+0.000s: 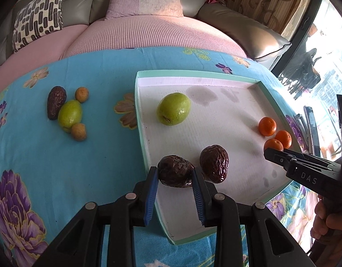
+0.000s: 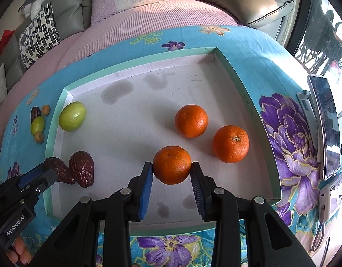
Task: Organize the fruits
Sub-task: 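Open the right tool to drop the orange while the left tool releases the date in the tray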
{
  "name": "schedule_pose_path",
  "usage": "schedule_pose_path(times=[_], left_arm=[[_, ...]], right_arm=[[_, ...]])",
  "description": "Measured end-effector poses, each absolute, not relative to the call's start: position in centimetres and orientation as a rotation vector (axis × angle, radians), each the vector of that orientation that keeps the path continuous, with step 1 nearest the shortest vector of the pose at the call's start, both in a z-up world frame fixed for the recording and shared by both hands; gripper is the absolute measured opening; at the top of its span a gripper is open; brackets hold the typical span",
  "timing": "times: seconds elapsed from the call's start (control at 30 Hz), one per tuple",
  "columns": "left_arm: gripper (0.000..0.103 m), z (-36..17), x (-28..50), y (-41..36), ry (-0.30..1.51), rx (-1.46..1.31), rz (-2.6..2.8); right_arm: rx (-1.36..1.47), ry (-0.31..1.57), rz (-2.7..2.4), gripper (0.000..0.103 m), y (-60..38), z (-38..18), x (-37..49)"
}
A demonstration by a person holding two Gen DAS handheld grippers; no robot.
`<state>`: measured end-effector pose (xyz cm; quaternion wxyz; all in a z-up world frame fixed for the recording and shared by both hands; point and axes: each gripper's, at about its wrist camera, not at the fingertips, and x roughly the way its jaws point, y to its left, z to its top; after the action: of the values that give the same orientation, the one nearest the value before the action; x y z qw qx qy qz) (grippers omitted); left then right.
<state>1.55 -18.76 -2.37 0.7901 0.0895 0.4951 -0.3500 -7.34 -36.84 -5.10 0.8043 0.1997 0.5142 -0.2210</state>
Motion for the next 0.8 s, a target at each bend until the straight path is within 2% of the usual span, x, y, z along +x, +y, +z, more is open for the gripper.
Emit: schedule_pose_path(times=[0.53,0.63,0.7,0.8], left_arm=[[0.033,-2.44,1.63,-18.87,1.085,0.197,-0.76],[0.033,-2.43,1.62,-18.89,1.092,0.198,-0.762],[0.033,-2.43,1.62,-18.9,1.098,0.198,-0.763],[0.034,-2.2,1.54,-18.83,1.095,0.195,-0.77]], right_arm=[[0.42,1.133,-0.479,0.037,-36.88,-5.75,-7.24],[0.422,1.135,-0.483,0.039,-36.95,-5.78,-7.23],[0.421,1.135,-0.487,0.047,-36.96,-5.77,-7.23],[0.422,1.124,-0.49,0.048,-37.03,-5.56,-7.31]])
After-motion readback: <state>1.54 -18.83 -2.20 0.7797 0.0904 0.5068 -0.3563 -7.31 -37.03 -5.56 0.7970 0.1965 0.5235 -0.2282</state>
